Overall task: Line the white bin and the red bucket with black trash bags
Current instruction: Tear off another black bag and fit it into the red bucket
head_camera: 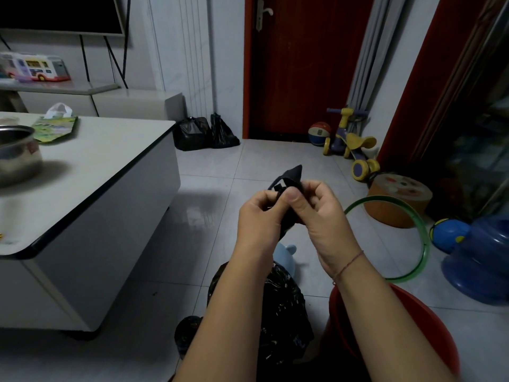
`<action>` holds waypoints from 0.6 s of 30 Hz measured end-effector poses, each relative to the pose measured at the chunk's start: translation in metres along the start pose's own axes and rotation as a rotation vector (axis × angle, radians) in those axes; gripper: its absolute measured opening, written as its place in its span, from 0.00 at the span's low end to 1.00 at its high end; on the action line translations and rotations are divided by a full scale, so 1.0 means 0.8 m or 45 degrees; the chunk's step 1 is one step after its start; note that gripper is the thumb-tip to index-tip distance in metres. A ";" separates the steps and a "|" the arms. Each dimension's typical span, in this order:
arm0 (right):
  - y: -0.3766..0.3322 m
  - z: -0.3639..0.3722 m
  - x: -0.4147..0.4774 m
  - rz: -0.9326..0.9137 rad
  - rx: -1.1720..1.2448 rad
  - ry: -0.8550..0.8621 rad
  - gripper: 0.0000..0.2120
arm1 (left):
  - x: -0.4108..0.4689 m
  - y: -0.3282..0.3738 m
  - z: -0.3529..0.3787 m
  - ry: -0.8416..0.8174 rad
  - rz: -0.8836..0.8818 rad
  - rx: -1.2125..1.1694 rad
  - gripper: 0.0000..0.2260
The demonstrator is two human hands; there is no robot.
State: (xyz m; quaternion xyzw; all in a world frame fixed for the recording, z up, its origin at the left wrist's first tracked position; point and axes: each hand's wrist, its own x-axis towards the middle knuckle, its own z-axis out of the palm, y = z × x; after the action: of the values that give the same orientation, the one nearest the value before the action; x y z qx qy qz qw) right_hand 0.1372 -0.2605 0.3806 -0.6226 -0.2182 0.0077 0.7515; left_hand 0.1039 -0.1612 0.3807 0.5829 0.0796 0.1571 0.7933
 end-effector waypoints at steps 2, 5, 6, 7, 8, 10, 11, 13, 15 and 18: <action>0.000 0.003 0.000 -0.050 -0.089 0.054 0.11 | 0.000 -0.002 0.001 0.004 0.012 0.002 0.11; 0.004 0.000 0.003 -0.070 -0.114 0.178 0.04 | 0.000 -0.003 0.001 0.034 0.047 -0.040 0.12; 0.006 -0.003 0.005 -0.051 -0.065 0.227 0.06 | 0.001 -0.002 0.000 0.070 0.051 -0.058 0.13; 0.006 -0.005 0.006 -0.024 0.023 0.283 0.07 | 0.002 -0.001 -0.001 0.121 0.052 -0.065 0.15; 0.006 -0.007 0.009 0.009 0.109 0.344 0.07 | 0.004 -0.001 -0.004 0.178 0.057 -0.062 0.17; 0.005 -0.011 0.014 0.069 0.237 0.484 0.07 | 0.010 -0.001 -0.009 0.297 0.072 -0.081 0.18; 0.004 -0.014 0.017 0.100 0.284 0.548 0.07 | 0.012 0.000 -0.012 0.350 0.075 -0.109 0.18; 0.002 -0.019 0.020 0.163 0.328 0.634 0.08 | 0.016 0.001 -0.018 0.436 0.098 -0.153 0.18; 0.002 -0.024 0.021 0.195 0.305 0.678 0.08 | 0.019 0.000 -0.022 0.487 0.139 -0.136 0.18; 0.005 -0.028 0.019 0.186 0.164 0.721 0.09 | 0.022 -0.003 -0.022 0.556 0.198 -0.076 0.18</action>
State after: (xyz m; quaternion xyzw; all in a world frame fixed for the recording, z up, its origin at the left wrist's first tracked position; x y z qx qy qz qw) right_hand 0.1596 -0.2762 0.3789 -0.5650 0.0462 -0.0983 0.8179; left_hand 0.1152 -0.1403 0.3738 0.5158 0.1995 0.3425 0.7595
